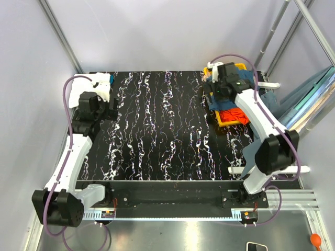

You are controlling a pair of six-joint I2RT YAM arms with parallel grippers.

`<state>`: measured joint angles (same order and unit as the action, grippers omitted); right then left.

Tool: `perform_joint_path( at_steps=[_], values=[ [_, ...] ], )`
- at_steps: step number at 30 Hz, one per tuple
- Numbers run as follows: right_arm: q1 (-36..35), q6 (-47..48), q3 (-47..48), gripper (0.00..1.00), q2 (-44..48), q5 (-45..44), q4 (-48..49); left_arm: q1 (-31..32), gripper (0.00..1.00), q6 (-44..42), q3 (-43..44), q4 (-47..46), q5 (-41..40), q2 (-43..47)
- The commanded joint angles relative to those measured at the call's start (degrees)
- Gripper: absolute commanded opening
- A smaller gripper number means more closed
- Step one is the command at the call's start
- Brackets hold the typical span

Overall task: Fold and stack the t-shirts
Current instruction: Grab the tshirt from the pile

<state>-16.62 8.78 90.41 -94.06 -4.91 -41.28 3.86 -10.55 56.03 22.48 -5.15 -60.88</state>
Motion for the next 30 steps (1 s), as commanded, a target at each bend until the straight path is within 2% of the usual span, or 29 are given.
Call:
perform_joint_path(
  at_steps=[1, 7, 14, 18, 21, 30],
  values=[
    [-4.99, 3.0, 5.64, 0.89, -5.51, -2.28, -4.95, 0.1, 0.99, -2.2, -1.36, -3.49, -1.1, -1.43],
    [-6.05, 7.04, 10.48, 0.85, -12.72, -10.37, -3.03, 0.1, 0.99, -3.43, -2.15, -5.69, -1.35, -3.01],
    [-5.35, 9.59, 14.26, 0.85, -18.08, -13.29, 1.64, 0.1, 0.99, -5.54, -3.91, -9.9, -2.76, -4.68],
    [-6.58, 8.28, 18.83, 0.84, -20.28, -11.09, -0.99, 0.1, 0.99, -5.54, -5.58, -12.46, -2.67, -5.38],
    [-8.68, 8.54, 20.77, 0.84, -21.16, -12.84, -1.79, 0.1, 0.99, -5.36, -6.11, -13.16, -2.67, -6.26],
    [-18.78, 9.77, 14.46, 0.82, -18.44, -19.26, -1.26, 0.1, 0.99, -4.04, -6.9, -13.78, -1.71, -6.97]
  ],
)
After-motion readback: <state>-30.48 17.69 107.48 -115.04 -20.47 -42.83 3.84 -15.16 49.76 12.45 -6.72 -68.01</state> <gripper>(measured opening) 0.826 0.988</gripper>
